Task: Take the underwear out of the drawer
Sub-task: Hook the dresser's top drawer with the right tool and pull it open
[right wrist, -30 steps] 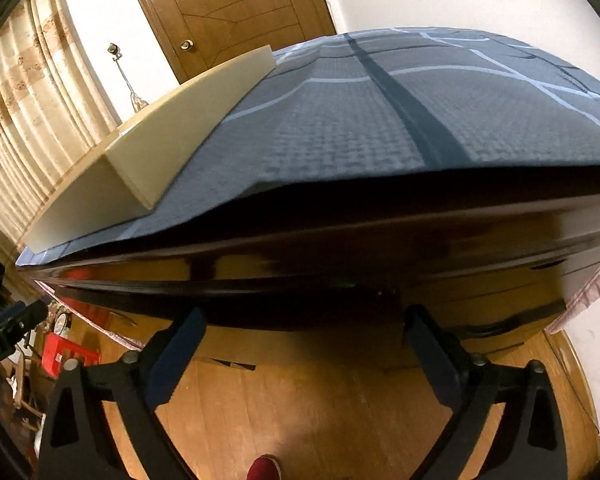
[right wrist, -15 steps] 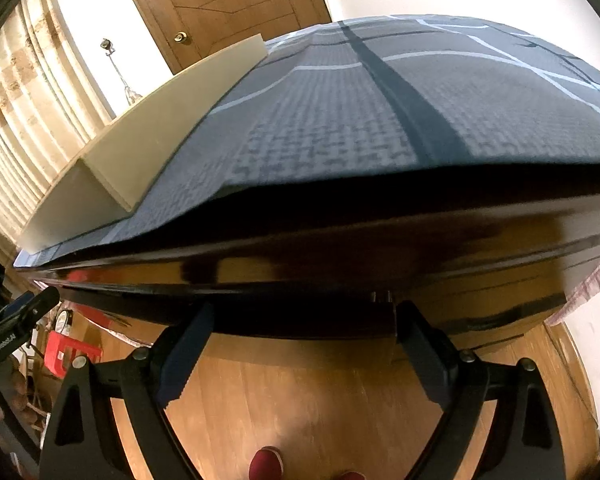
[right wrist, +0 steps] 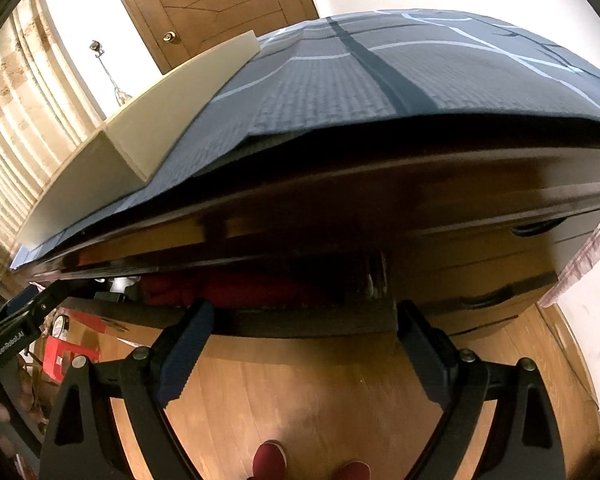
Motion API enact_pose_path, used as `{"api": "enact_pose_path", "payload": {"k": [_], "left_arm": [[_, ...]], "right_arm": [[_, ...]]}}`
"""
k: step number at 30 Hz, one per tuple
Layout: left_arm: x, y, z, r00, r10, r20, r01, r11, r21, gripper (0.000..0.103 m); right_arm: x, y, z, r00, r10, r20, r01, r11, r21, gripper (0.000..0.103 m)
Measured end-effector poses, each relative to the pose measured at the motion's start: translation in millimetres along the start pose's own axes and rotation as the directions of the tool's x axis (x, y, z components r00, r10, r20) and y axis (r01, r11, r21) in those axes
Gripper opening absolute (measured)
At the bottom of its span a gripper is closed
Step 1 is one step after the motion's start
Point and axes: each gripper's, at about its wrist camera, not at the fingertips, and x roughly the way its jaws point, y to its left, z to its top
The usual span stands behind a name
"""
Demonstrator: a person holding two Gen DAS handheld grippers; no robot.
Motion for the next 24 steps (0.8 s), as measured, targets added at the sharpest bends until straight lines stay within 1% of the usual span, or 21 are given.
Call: {"api": "enact_pose_path", "payload": {"k": [5,6,7,8,9,10,11,12,14,18,22,23,24], "left_arm": [[6,-1,1,1.000,0.004,-0.013,-0.004,1.000,0.000,0.097],[7,-2,1,1.000,0.008,-0.012,-0.008,1.000,0.003,0.097],[8,-3,1,1.000,0.012,-0.011,-0.012,1.000,0.007,0.097],[10,-3,2,1.000,0.016,-0.013,-0.016,1.000,0.011,0.097],[11,-4,2,1.000,0.019,-0.013,-0.019,1.000,0.015,0.097],[11,-3,3,1.000,0.022,-0.010,-0.022,1.000,0.020,0.096],[12,-2,3,1.000,0.025,-0.007,-0.025,0.999,0.023,0.096],[12,-1,3,1.000,0.027,-0.005,-0.027,0.999,0.024,0.096],[16,1,4,0.999,0.031,-0.010,-0.030,0.999,0.017,0.096],[21,2,3,0.999,0.032,-0.031,-0.032,0.999,0.001,0.096],[24,1,4,0.999,0.033,-0.036,-0.033,0.999,-0.005,0.096],[25,1,4,0.999,0.035,-0.037,-0.035,0.999,-0.003,0.096],[26,1,4,0.999,0.036,-0.038,-0.036,0.999,-0.002,0.096]], "right_arm": [[-5,-1,-10,1.000,0.000,-0.010,0.000,1.000,-0.015,0.092],[-4,-1,-15,0.999,-0.016,-0.044,0.015,0.999,-0.036,0.089],[5,3,-22,0.993,-0.004,-0.117,-0.004,0.998,-0.068,0.071],[23,9,-38,0.963,0.067,-0.260,-0.088,0.993,-0.073,0.024],[31,15,-50,0.945,0.061,-0.320,-0.090,0.993,-0.078,0.009],[27,19,-58,0.953,0.071,-0.295,-0.094,0.993,-0.065,0.009],[14,21,-60,0.973,0.084,-0.217,-0.093,0.995,-0.035,0.009],[5,23,-58,0.983,0.083,-0.163,-0.086,0.996,-0.015,0.009],[-9,24,-51,0.995,0.068,-0.073,-0.067,0.998,0.019,0.009],[-21,13,-30,1.000,0.005,-0.022,-0.005,1.000,0.030,0.010],[-30,-19,-16,0.998,-0.056,-0.010,0.057,0.989,0.137,0.013],[-33,-27,-12,0.998,-0.066,0.000,0.066,0.983,0.169,0.017],[-34,-33,-10,0.998,-0.069,-0.008,0.069,0.978,0.194,0.026]]}}
